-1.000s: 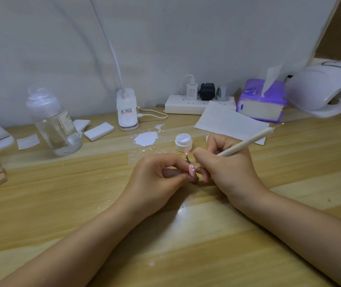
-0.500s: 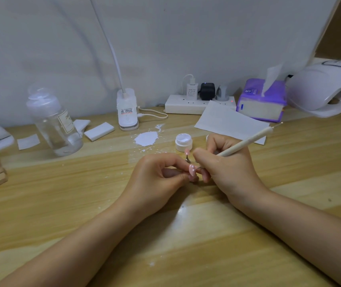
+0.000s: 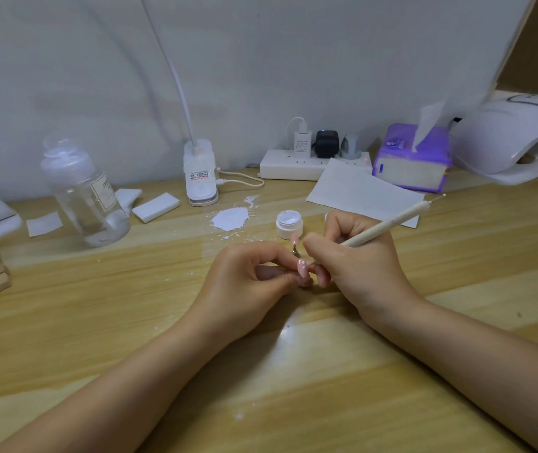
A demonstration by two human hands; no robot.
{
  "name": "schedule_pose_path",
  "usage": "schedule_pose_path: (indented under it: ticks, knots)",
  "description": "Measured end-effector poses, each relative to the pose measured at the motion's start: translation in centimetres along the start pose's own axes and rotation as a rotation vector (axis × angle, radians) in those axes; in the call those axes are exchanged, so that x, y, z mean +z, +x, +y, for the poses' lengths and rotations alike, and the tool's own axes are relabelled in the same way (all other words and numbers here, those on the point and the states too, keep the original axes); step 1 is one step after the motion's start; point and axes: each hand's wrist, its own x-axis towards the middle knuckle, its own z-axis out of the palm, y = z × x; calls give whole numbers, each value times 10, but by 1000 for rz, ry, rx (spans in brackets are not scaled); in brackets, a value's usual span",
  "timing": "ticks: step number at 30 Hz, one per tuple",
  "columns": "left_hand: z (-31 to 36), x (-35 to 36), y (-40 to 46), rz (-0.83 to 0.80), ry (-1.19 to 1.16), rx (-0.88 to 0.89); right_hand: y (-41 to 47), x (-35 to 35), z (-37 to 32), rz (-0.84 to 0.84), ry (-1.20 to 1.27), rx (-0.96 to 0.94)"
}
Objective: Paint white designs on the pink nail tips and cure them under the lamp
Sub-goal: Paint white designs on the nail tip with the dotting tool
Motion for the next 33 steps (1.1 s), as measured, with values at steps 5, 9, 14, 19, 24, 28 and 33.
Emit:
schedule_pose_path:
  ticks: [5,9,14,19,24,28,33]
  knots:
    - [2,0,0,13,2,-1,0,0,0,9,8,4]
    - [3,0,0,6,19,6,0,0,0,1,3,5]
    - [2,0,0,5,14,3,0,0,0,11,14,5]
    - [1,0,0,8,16,8,0,0,0,0,8,3]
    - [1,1,0,16,11,4,-1,0,-1,4,16,6]
    - [1,1,0,13,19,10,-1,0,-1,-6,1,0]
    - [2,1,0,14,9,15,-1,-1,-1,-5,4,-2]
